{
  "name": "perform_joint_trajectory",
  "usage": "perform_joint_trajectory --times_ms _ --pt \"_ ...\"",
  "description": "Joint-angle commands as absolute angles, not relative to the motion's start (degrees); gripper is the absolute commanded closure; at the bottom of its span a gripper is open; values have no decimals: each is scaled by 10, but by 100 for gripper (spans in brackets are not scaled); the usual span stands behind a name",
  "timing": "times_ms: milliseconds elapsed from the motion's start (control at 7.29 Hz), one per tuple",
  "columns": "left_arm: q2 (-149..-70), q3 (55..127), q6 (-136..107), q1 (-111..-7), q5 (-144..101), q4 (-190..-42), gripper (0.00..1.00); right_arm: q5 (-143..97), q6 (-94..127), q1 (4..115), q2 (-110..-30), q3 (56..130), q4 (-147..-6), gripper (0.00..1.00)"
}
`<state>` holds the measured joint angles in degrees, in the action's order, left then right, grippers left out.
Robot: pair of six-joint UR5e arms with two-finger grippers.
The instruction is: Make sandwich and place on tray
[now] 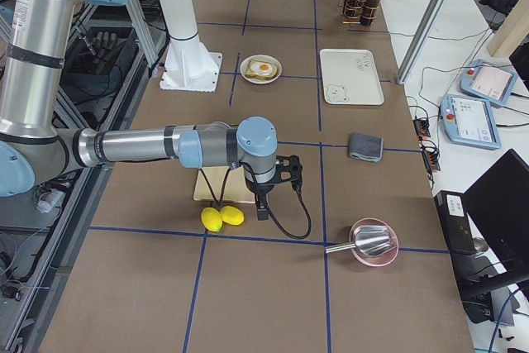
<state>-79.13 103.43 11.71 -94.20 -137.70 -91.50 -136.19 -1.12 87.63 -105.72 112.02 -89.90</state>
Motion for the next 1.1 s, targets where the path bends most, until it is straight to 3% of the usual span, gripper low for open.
perform_joint_trajectory --times_ms 0,274,960 --pt "-792 1034 116 -942 -1380 -915 0 -1389 -10 875 -1059 1118 -852 0" --pt "-792 1035 116 -943 -1381 -915 0 -1400 55 821 -1061 1121 -764 0" --pt "-792 1045 116 -944 -1382 -915 0 -1306 471 575 -1081 1119 -464 0"
